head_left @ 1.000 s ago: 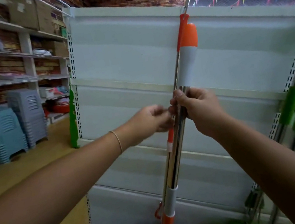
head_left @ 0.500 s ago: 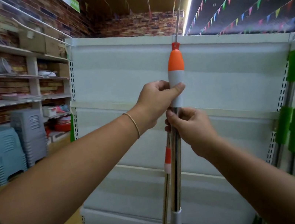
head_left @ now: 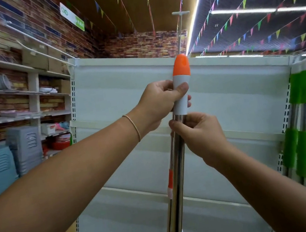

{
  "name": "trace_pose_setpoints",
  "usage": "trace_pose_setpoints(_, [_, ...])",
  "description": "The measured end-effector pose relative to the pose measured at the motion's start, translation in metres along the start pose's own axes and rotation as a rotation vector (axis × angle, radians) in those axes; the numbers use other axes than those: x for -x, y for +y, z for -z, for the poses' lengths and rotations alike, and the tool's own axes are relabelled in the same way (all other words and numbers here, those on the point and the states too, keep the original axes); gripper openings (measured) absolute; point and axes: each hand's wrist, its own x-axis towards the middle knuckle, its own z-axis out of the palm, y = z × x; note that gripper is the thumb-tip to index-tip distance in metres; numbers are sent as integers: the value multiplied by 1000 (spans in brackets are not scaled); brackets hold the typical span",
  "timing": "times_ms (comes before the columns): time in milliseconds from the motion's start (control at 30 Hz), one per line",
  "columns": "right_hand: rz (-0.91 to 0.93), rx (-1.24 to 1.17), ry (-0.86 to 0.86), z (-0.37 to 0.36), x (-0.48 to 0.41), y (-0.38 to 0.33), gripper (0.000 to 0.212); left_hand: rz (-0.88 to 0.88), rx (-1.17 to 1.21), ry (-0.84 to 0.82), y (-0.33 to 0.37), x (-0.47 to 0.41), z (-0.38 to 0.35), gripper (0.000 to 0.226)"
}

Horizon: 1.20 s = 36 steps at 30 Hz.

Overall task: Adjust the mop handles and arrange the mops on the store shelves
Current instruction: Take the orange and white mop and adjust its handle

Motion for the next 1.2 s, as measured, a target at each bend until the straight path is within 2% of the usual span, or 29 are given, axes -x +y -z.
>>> trace_pose_setpoints(267, [115,52,71,-7,-21,-24,21,16,40,-90,27,-22,11,37])
trace_pose_setpoints(467, [122,26,136,-10,-39,-34,21,24,46,-109,40,-38,12,39])
trace_pose_setpoints(667, [90,15,169,-9,-62,-37,34,12,121,-75,42,-56,10,38])
trace_pose_setpoints(800, [56,2,164,-7,-73,-35,29,-4,110,-61,37,-66,9,34])
trace_pose_setpoints(967, [17,20,136,-7,-81,-20,24,13,101,-16,17,-76,8,41])
trace_pose_setpoints(1200, [-16,83,129,-10,-102,14,31,55,107,89,-18,-96,-1,31])
